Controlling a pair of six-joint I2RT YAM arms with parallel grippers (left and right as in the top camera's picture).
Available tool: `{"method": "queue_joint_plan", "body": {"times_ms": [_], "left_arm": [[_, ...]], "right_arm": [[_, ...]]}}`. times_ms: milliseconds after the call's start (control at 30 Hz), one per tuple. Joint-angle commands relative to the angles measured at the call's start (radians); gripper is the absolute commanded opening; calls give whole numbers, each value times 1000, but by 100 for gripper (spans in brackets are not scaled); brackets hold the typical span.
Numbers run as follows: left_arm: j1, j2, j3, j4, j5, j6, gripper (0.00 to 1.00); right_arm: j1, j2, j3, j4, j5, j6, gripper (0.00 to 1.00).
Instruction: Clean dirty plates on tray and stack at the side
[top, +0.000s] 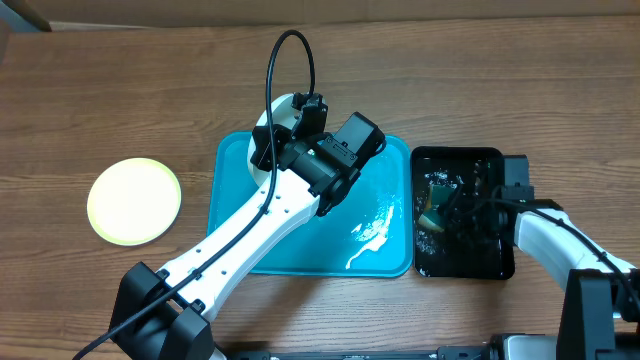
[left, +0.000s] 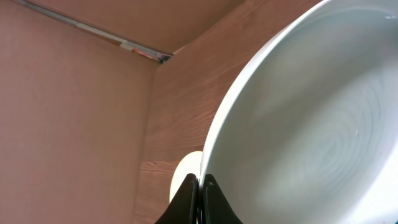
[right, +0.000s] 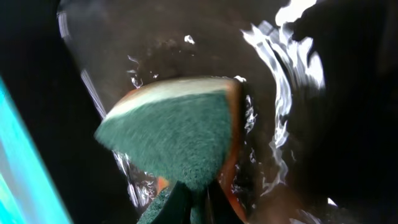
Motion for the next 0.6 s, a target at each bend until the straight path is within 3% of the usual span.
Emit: {"method": "queue_joint_plan", "body": {"times_ms": [0, 100, 267, 567], "left_arm": [[-4, -34, 16, 1, 6, -25, 4], [-4, -34, 16, 1, 9, -25, 4], [-2, -34, 16, 1, 51, -26, 4], [24, -42, 17, -16, 66, -66, 4]], "right_arm": [[-45, 24, -44, -12, 64, 82, 4], [-71, 23, -44, 7, 36, 71, 4], [-72, 23, -29, 16, -42, -92, 4], [-72, 1, 141, -178, -46, -261, 4]]}}
